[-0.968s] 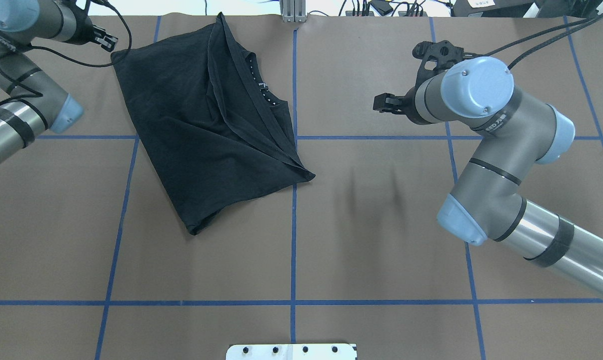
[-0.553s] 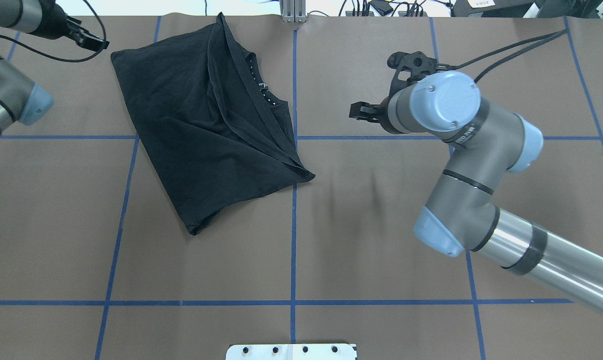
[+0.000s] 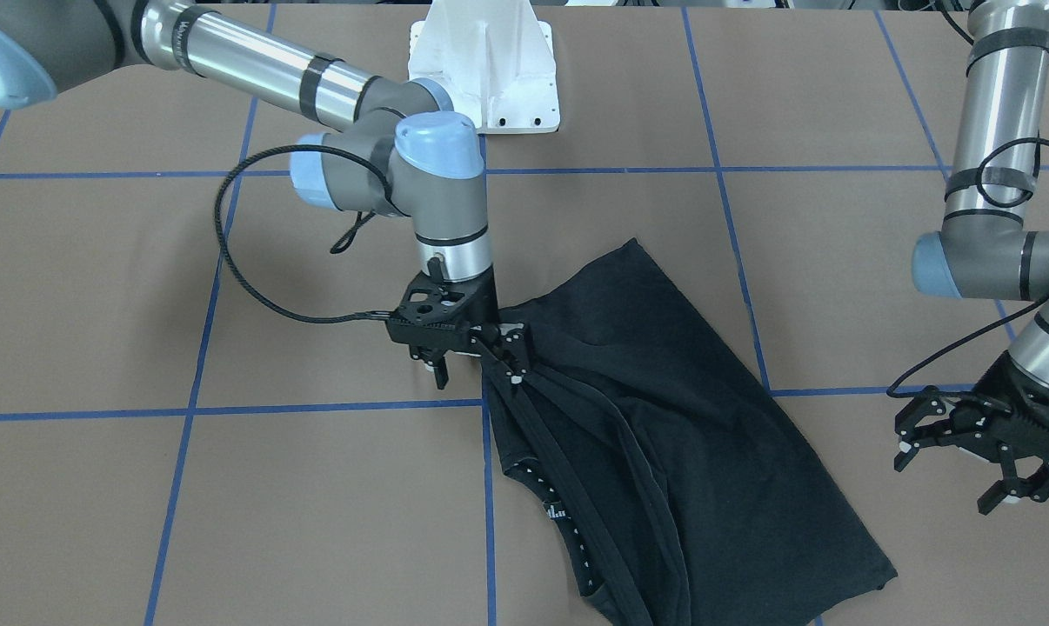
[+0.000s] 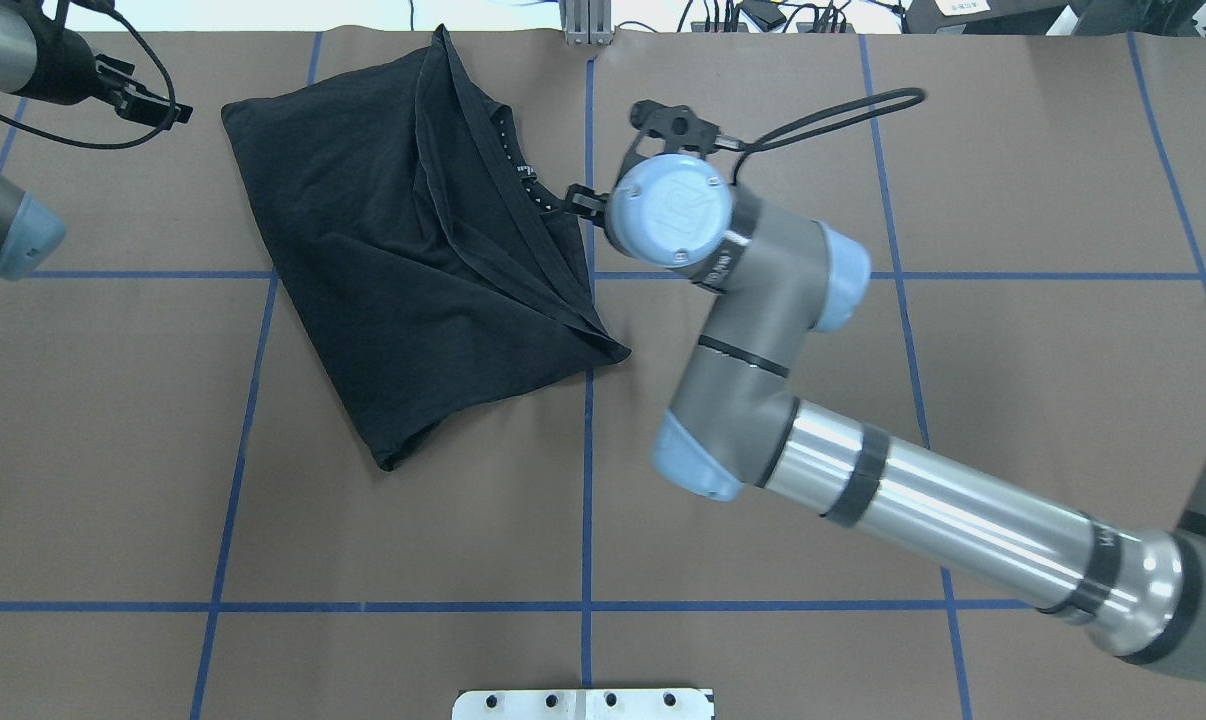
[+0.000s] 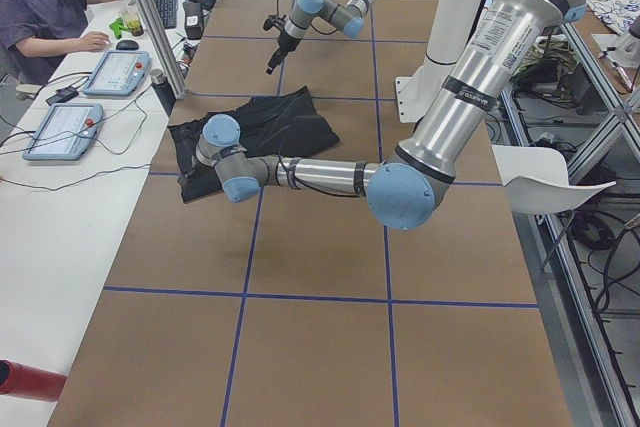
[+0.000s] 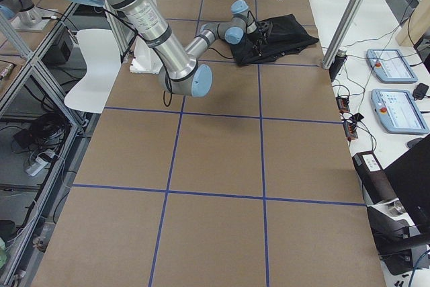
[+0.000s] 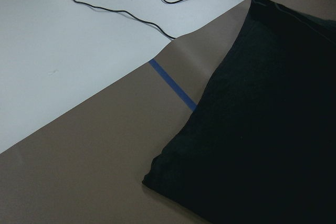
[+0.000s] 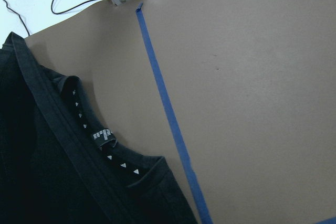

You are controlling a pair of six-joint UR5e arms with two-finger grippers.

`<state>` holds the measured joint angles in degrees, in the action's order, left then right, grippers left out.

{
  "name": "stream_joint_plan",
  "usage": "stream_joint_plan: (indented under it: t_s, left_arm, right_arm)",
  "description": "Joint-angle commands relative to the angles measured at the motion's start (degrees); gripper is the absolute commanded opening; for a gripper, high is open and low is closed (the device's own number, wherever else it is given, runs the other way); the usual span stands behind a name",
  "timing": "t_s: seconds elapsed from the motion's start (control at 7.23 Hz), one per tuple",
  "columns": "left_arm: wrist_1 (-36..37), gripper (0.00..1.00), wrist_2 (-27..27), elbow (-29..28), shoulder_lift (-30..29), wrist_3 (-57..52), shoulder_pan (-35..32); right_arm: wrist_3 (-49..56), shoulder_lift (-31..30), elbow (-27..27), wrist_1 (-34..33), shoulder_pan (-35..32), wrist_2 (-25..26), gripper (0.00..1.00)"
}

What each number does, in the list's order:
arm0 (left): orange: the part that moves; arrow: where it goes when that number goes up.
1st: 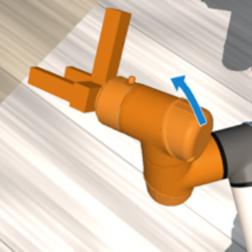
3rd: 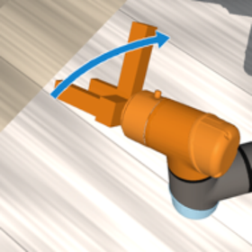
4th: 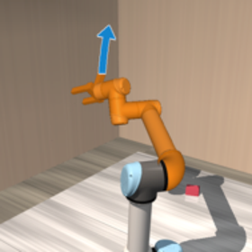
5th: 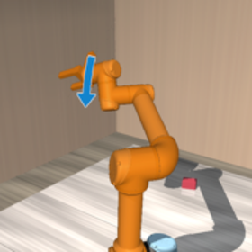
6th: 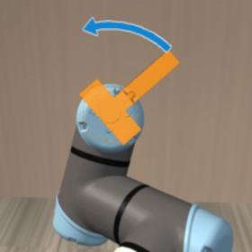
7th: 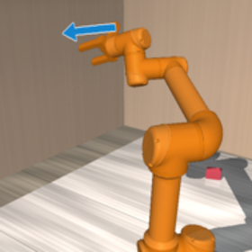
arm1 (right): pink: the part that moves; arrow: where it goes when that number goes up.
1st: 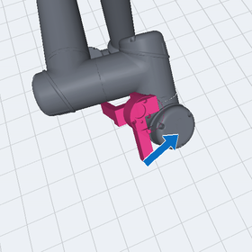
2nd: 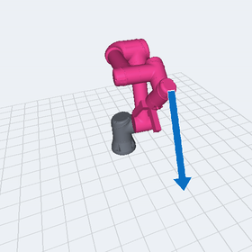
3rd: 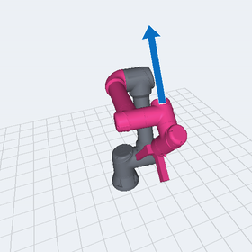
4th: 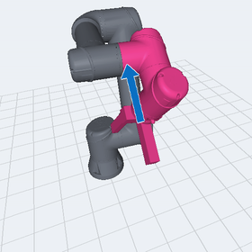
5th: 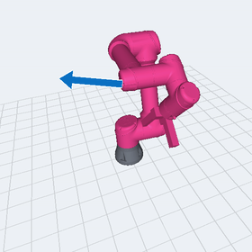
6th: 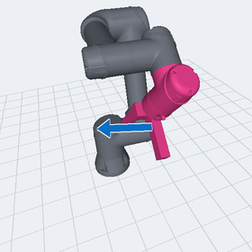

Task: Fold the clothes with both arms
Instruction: 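Move the right gripper to the folded shirt corner near the collar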

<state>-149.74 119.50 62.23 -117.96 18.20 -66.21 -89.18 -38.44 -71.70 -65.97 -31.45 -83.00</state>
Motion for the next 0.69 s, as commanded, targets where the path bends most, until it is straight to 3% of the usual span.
stream_joint_plan:
  t_s: [0.0,0.55]
  left_arm:
    - [-0.28,1.00,-0.06,0.09,0.02,2.18,0.20]
    - [-0.28,1.00,-0.06,0.09,0.01,2.63,0.38]
  right_arm:
    - [-1.08,1.18,5.52,5.06,1.64,1.96,0.94]
    - [-1.00,1.09,7.80,4.98,2.44,2.85,0.76]
